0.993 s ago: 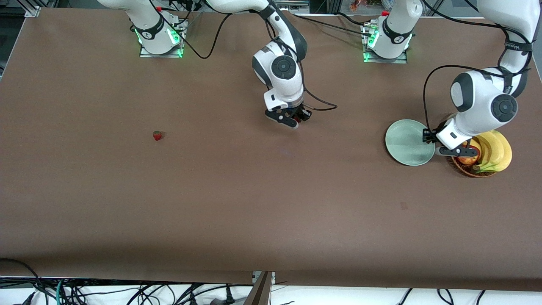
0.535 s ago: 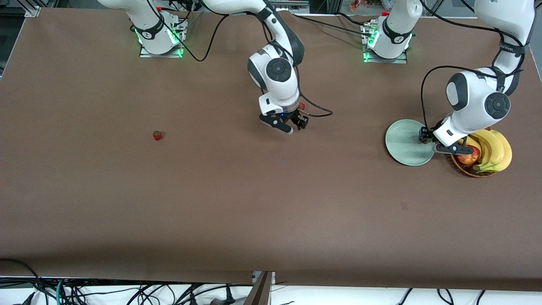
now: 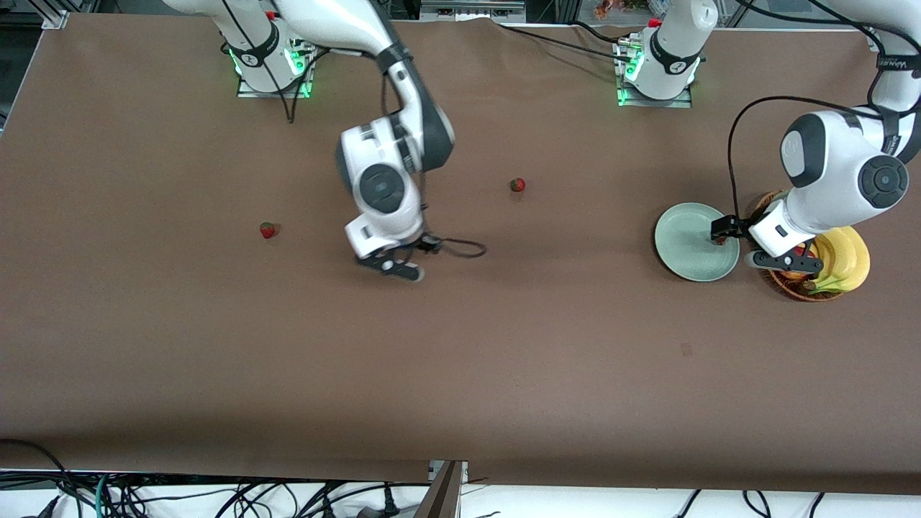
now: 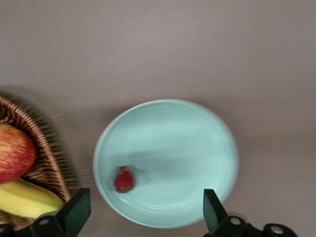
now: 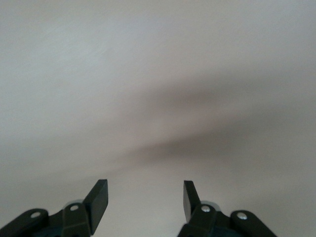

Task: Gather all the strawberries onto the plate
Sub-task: 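Grasp the mid-table strawberry with the left gripper while the right gripper reaches the last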

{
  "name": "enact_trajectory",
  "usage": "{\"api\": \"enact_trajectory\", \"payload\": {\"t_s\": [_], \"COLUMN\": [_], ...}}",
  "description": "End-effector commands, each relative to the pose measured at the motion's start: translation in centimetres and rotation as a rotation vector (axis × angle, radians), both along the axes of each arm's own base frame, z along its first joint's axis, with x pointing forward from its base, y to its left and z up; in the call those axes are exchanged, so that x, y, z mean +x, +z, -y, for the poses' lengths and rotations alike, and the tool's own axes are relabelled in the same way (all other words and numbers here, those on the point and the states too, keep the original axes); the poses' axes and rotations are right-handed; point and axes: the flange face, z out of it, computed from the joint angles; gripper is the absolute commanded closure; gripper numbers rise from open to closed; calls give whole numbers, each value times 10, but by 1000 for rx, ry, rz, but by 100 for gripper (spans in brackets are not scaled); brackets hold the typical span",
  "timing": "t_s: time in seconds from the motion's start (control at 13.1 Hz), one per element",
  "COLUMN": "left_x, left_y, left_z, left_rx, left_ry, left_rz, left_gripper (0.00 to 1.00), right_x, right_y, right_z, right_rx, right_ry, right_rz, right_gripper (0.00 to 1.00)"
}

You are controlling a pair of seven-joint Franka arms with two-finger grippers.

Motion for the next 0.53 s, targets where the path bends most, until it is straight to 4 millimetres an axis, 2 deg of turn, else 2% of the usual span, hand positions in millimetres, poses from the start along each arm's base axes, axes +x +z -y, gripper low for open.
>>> {"api": "enact_trajectory", "payload": {"t_s": [0.0, 0.23, 0.38, 0.46], "left_x": [-7, -18, -32, -41], "left_y": [28, 38, 40, 42], "left_z": [51, 130, 186, 215], "left_rx": [-15, 5, 15, 16], "left_ry": [40, 102, 147, 166], "left_rz": [2, 8, 7, 13], "left_gripper": [0, 0, 0, 0], "right_x": [29, 50, 48, 40], "right_y": [0, -20, -39, -45], "right_z": [77, 170, 220, 243], "right_rx": [17, 42, 41, 52], "right_ry": [130, 255, 300, 334], "right_rz": [-63, -98, -113, -112], "right_gripper": [30, 30, 30, 30]}}
